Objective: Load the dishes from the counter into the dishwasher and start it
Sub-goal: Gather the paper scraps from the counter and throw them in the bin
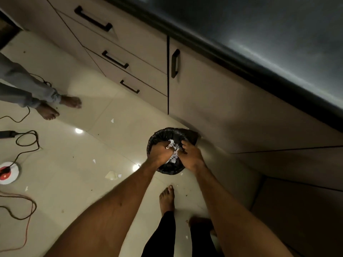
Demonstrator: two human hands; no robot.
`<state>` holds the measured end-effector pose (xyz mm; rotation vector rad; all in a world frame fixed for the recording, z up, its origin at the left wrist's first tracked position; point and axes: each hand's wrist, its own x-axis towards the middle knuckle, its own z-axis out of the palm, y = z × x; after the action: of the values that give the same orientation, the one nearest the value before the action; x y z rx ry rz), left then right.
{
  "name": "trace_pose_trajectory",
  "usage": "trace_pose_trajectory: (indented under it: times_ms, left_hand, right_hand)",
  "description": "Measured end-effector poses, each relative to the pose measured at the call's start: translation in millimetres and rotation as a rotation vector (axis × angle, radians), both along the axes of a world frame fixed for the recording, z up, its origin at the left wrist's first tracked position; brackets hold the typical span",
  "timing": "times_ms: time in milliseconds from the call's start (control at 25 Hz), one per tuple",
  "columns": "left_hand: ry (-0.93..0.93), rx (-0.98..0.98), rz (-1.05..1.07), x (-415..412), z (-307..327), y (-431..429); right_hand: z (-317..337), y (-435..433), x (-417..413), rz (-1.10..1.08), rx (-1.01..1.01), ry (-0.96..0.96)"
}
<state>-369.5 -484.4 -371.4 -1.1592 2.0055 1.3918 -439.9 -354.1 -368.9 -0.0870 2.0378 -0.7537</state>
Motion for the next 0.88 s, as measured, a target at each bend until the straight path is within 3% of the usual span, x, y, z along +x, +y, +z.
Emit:
trace_pose_trajectory:
  times_ms: [280, 520, 880]
  left_hand:
    - [0.189, -0.183, -0.513, -28.2, 106.6, 49.1]
    - [0.427, -0.351, -0.838, -72.6, 197.1, 118.8]
    - [0.798, -0.318, -1.328, -119.3, 316.7, 307.8]
  right_hand:
    - [113.4, 57.0, -7.4, 0.079, 0.035, 0.232]
    - [206.4, 137.2, -7.0, -0.071, 0.034, 0.541]
    - [299.7, 338.2, 14.1, -0.384, 0.154, 0.852]
